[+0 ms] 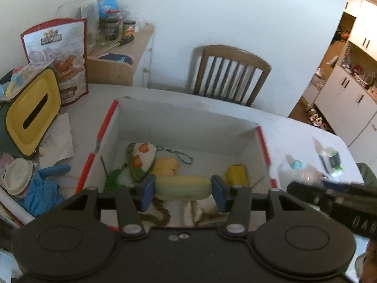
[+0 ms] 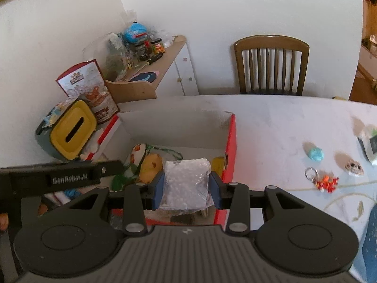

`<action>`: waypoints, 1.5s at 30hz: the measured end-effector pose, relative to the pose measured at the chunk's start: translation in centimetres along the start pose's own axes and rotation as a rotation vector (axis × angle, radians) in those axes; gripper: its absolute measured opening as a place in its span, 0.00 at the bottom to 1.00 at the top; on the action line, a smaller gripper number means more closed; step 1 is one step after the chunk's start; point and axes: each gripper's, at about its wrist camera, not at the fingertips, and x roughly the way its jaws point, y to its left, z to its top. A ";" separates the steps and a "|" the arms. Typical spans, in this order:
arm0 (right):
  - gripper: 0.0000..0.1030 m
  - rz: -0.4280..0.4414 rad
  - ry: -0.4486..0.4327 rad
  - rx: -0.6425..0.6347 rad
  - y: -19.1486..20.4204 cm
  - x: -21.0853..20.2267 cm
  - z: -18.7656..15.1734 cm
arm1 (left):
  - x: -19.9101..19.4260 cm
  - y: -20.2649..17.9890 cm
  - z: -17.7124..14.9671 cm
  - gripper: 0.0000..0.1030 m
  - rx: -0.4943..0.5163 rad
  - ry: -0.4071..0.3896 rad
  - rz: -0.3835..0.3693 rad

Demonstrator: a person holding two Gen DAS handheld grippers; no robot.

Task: Organize objects
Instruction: 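Carry the soap bar with left tool while right tool carries the bubble-wrap bag into the box, then open left tool releasing the soap bar while right tool releases the bubble-wrap bag inside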

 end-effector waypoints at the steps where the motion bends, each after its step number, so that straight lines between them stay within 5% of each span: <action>1: 0.38 -0.001 -0.001 -0.002 0.1 0.6 0.4 | 0.5 0.3 0.0 0.48 0.001 0.007 0.003; 11: 0.38 -0.040 0.079 -0.047 1.1 8.8 3.2 | 6.0 0.9 -1.3 0.48 0.062 0.119 0.036; 23: 0.38 -0.083 0.198 -0.122 2.7 16.2 2.7 | 10.6 0.8 -2.2 0.48 0.137 0.259 0.062; 42: 0.41 -0.068 0.258 -0.131 2.9 17.3 2.0 | 13.0 0.7 -1.5 0.48 0.158 0.386 0.106; 45: 0.48 -0.067 0.250 -0.126 2.9 16.6 2.0 | 13.0 0.6 -1.5 0.49 0.153 0.384 0.114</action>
